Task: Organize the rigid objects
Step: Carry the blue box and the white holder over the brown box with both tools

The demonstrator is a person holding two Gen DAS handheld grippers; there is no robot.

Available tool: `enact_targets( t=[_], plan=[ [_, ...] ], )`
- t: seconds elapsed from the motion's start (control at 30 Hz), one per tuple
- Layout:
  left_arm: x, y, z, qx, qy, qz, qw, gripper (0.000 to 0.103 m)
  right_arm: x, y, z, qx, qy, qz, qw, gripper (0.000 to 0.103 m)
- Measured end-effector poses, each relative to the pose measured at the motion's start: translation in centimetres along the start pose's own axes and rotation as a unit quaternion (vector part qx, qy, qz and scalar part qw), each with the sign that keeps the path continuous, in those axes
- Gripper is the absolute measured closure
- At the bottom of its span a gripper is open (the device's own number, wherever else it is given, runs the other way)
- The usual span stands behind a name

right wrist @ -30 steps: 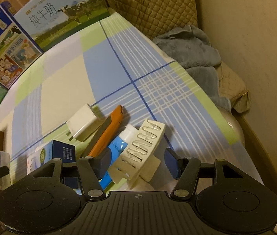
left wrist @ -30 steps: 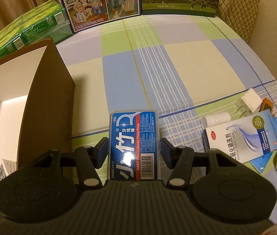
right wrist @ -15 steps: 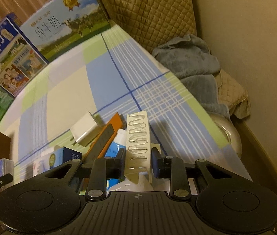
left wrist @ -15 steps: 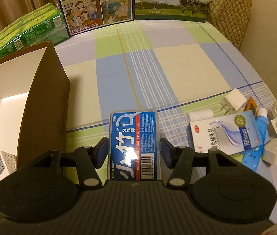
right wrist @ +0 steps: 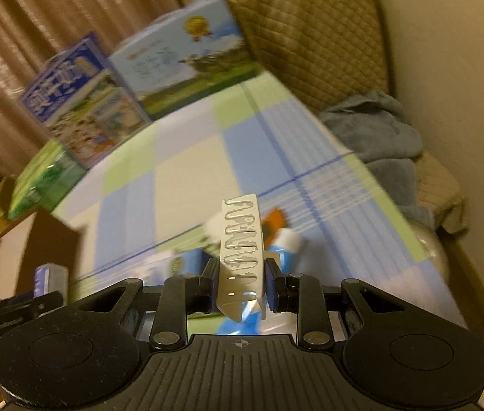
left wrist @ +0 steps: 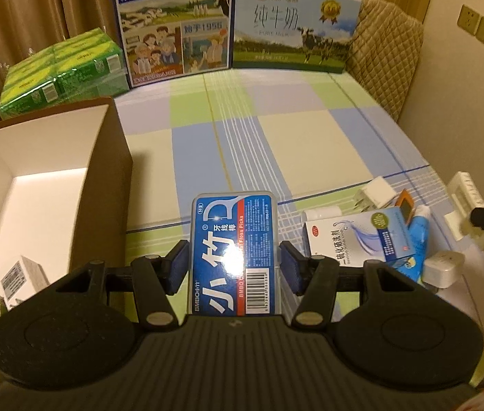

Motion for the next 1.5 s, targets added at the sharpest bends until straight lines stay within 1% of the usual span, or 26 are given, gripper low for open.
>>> enact_targets(
  t=[0.23,0.43,0.7,0.93,1.1,1.23,1.37,1.5],
  plan=[
    [-4.1,-0.4,-1.1,-0.014,-0.004,0.033,0.9993,0.051,-1.9,-1.8,-5.2,-0.039,0.045,0.001,0.998,0.079],
    [-7.8,-1.3,-3.3,-0.025,0.0,0.055,0.9982,0.051,-3.1,-3.9,-10.5,-0.071,0.083,-0.004,0.994,0.079],
    [-12.8,-2.6,-8.4,-0.042,0.022,0.079,0.9958,0.051,-4.5,-7.3,-19.6,-0.118,0.149,-0.013,0.982,0.079],
    [-15.6,-3.5,-13.7,-0.055,0.045,0.088,0.9936,0.051,-4.8,-10.1,-27.2,-0.15,0.192,-0.019,0.97,0.079],
    [-16.7,-4.0,-17.0,-0.06,0.052,0.088,0.993,0.051,-4.5,-11.8,-31.5,-0.165,0.209,-0.024,0.964,0.079],
    [-17.1,-4.4,-19.0,-0.061,0.055,0.084,0.993,0.051,-3.8,-13.0,-34.2,-0.173,0.211,-0.03,0.962,0.079],
    [-16.8,-4.5,-20.8,-0.06,0.053,0.078,0.9938,0.051,-2.5,-13.7,-36.1,-0.18,0.205,-0.036,0.962,0.079],
    [-15.7,-4.1,-22.4,-0.057,0.051,0.067,0.9949,0.051,-1.1,-14.0,-37.6,-0.184,0.189,-0.038,0.964,0.079]
  ],
)
Point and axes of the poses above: each gripper's, at about its wrist camera, not at the fingertips, and x roughly the way its jaws point, z to its right, y to its top, the point moved 10 cm from there along x, roughly the way its jaws point, and after that the axes turned 10 degrees about -y, right-handed, at the moved point
